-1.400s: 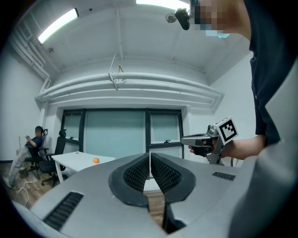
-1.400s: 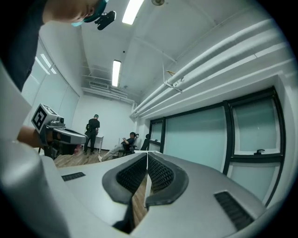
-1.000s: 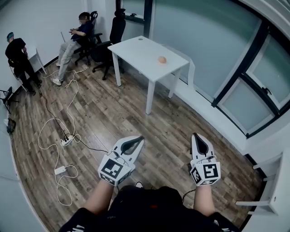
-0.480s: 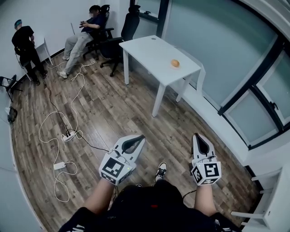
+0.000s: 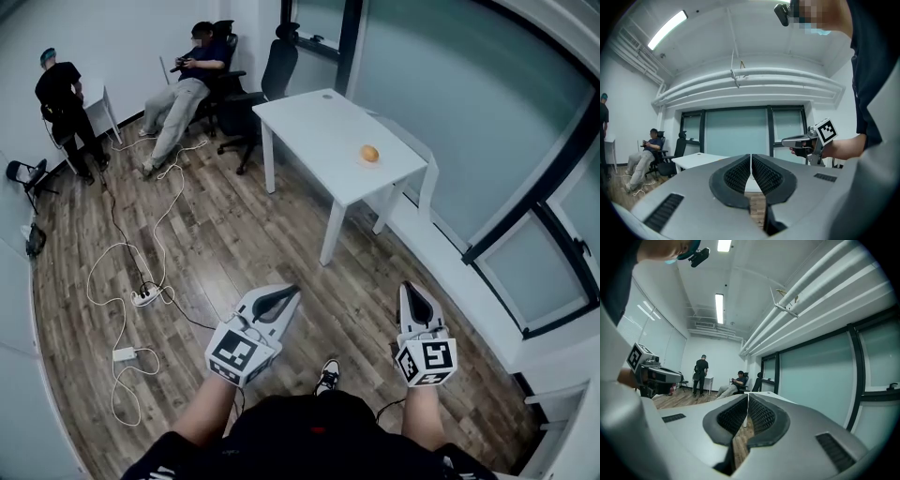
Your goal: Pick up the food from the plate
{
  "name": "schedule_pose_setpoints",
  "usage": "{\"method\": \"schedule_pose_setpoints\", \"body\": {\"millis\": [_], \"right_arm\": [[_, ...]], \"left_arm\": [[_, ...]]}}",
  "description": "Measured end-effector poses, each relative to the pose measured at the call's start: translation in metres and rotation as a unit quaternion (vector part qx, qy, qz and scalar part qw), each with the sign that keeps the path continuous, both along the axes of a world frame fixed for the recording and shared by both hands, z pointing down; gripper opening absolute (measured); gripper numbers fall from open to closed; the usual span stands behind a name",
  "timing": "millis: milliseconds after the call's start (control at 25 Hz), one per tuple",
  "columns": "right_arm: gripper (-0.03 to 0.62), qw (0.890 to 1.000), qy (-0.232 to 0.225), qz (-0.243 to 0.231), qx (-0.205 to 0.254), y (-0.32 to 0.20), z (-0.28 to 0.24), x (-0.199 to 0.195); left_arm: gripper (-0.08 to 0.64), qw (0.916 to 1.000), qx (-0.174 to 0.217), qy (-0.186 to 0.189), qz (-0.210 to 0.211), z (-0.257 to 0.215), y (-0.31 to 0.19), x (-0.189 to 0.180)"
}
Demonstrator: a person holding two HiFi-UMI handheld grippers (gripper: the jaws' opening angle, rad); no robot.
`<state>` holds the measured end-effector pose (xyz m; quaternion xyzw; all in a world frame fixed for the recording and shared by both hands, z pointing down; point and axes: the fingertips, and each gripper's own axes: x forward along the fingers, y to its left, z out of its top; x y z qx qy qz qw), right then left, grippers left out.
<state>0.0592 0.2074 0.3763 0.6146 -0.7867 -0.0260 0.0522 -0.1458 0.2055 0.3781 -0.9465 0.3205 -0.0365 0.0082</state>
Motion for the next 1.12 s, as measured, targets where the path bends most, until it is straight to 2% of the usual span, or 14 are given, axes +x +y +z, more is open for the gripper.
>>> {"method": "schedule_pose_setpoints", "body": {"millis": [560, 840, 1120], "right_arm": [[0.026, 1.000, -0.024, -0.014, -0.009, -0.136, 0.010, 0.165], [0.026, 0.999, -0.036, -0.014, -0.019, -0.180, 0.026, 0.201], [0.026, 0.999, -0.031, 0.004, -0.031, -0.219, 0.043, 0.218]], "left_arm": [[0.029, 0.9993, 0.000, -0.024, -0.027, -0.006, -0.121, 0.158], [0.029, 0.9989, -0.009, -0.038, -0.027, 0.004, -0.163, 0.194], [0.029, 0.9993, -0.016, -0.033, -0.009, 0.018, -0.217, 0.209]]}}
